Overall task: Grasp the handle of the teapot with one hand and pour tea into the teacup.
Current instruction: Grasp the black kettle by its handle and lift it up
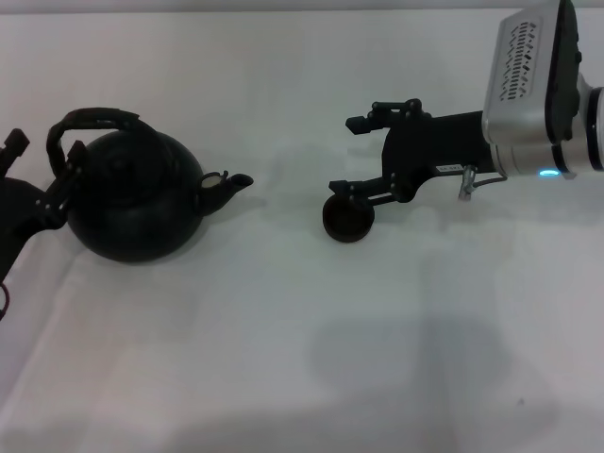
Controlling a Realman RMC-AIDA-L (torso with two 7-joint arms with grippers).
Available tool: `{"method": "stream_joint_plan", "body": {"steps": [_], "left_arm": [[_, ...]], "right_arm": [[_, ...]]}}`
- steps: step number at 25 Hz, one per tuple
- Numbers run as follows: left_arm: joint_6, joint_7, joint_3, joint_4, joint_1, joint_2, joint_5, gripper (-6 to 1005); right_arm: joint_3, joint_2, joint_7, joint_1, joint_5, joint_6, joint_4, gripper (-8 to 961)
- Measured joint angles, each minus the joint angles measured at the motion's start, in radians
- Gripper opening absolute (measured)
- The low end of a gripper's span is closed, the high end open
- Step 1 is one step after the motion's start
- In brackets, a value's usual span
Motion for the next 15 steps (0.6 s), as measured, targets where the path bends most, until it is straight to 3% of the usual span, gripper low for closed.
{"method": "stream_joint_plan", "body": {"steps": [3, 11, 15], "left_arm": [[-0.006, 0.000, 0.000, 0.000, 0.000, -0.001, 0.001, 821], [-0.006, 0.004, -0.006, 0.002, 0.008, -0.005, 0.000, 621], [-0.013, -0.024, -0.006, -0.001, 0.001, -0.002, -0.004, 420]], "right_arm": [[-0.002, 0.000, 0.000, -0.001, 0.000, -0.005, 0.001, 877], [-0.004, 0.002, -0.003, -0.008, 0.000, -0.024, 0.003, 877], [-0.006, 0.004, -0.003, -0.008, 0.000, -0.028, 0.003, 877]]}}
